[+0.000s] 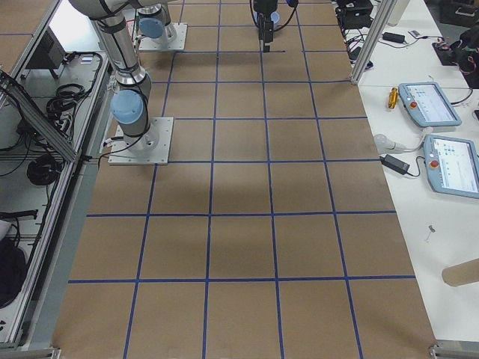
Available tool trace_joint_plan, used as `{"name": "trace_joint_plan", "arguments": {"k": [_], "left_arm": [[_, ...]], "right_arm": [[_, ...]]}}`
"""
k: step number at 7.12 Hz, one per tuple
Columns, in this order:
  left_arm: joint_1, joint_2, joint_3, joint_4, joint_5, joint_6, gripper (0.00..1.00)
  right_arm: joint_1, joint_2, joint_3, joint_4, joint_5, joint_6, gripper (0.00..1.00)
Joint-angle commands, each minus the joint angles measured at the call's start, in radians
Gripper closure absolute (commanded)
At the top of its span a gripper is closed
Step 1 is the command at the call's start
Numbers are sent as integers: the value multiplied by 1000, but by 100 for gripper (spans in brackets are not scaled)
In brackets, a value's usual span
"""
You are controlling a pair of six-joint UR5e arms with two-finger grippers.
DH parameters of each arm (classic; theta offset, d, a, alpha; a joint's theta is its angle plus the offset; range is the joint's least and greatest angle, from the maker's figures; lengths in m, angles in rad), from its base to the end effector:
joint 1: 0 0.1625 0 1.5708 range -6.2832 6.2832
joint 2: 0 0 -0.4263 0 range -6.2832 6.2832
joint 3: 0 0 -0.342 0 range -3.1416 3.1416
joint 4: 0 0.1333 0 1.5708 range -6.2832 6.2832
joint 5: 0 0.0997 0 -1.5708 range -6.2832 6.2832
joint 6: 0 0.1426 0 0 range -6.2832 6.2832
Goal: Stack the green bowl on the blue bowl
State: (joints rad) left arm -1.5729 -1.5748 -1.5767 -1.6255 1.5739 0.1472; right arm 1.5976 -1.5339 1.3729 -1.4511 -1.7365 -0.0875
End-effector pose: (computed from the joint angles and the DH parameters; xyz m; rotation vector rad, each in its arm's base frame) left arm -0.1338 -0.4337 0.4367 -0.2342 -3.1296 -0.1015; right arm 0.1220 -0.4556 0.5069 0.1648 -2.9697 0.0539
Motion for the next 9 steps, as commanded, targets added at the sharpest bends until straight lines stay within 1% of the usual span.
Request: {"name": "trace_joint_plan", "arguments": {"k": [1, 2, 3, 4, 5, 6, 7, 8, 9], "left_arm": [[61, -2, 3, 1, 9, 212, 0], [158, -8, 13, -1, 5, 306, 0], [236, -17, 23, 1, 0, 448, 0], [291, -27, 26, 21, 8, 589, 0], [339, -39, 29, 30, 8, 665, 0], [388, -57, 49, 30, 6, 698, 0], [457, -89, 78, 30, 5, 725, 0], [506, -129, 110, 39, 6, 803, 0], [536, -167, 134, 83, 8, 875, 0]], "right_arm": [[1, 0, 0, 0, 0, 0, 0], [1, 0, 0, 0, 0, 0, 0], [1, 0, 0, 0, 0, 0, 0], [-1, 0, 0, 0, 0, 0, 0], [-1, 0, 0, 0, 0, 0, 0], [1, 0, 0, 0, 0, 0, 0], [1, 0, 0, 0, 0, 0, 0], [1, 0, 0, 0, 0, 0, 0], [1, 0, 0, 0, 0, 0, 0]]}}
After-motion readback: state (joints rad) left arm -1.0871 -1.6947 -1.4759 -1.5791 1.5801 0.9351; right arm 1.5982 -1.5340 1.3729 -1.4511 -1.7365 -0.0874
